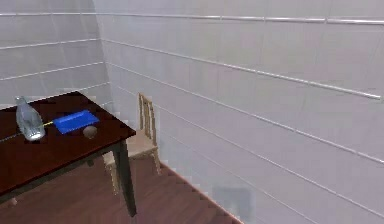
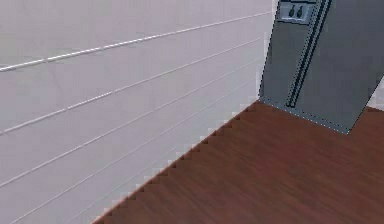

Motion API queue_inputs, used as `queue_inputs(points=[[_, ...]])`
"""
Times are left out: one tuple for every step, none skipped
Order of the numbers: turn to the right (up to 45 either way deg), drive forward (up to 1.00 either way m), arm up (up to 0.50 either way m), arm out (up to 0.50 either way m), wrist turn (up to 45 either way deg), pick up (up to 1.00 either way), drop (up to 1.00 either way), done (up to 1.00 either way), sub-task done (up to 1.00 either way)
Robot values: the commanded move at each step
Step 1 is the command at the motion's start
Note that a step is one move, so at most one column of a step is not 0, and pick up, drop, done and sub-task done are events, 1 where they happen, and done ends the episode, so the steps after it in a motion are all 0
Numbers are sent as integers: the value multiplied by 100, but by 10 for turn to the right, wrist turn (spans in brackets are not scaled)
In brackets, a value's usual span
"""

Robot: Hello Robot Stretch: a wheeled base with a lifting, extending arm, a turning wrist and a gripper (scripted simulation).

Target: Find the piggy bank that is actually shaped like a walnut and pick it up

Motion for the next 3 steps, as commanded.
queue_inputs(points=[[-30,0,0,0,0,0,0,0,0],[0,25,0,0,0,0,0,0,0],[-450,0,0,0,0,0,0,0,0]])
